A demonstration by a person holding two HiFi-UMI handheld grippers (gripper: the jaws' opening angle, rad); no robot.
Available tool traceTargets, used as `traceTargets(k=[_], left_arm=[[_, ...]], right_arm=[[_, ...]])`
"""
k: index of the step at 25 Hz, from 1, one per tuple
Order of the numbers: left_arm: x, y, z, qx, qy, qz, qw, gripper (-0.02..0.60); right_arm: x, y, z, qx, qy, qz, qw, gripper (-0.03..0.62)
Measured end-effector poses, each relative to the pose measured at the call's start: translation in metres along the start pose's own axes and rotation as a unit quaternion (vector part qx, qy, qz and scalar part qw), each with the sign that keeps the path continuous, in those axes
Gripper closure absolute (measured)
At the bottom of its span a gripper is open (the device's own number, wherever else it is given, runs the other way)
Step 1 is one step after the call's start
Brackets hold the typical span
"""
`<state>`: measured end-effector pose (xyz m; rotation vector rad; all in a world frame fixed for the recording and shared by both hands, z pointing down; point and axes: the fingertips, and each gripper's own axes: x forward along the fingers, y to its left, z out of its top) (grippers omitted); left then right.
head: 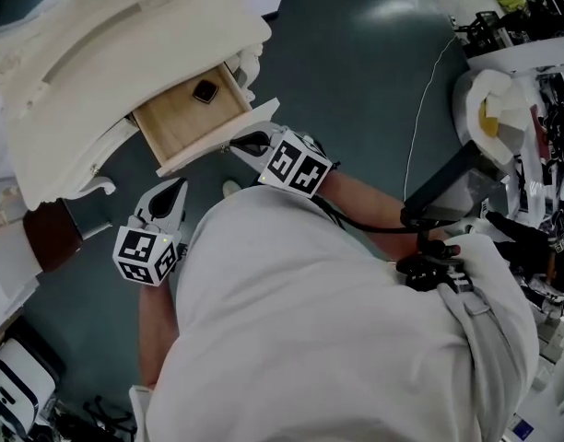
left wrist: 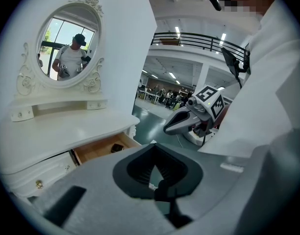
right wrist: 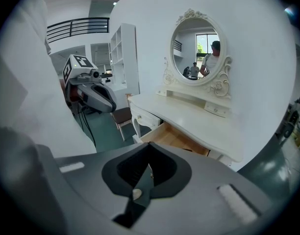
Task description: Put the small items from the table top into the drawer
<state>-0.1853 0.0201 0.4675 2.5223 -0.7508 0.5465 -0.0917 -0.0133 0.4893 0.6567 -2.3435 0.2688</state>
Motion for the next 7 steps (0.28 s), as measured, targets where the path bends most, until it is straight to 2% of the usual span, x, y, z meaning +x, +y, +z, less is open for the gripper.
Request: traceTargets(k=[7], left_arm=[[0.0013,-0.0049,0.0011,0.000,0.001,0.000,1.0000,0.580]], right_arm=[[-0.0016,-0.0004,-0.0020,-0.003,0.000,0.001,1.000,0.594]])
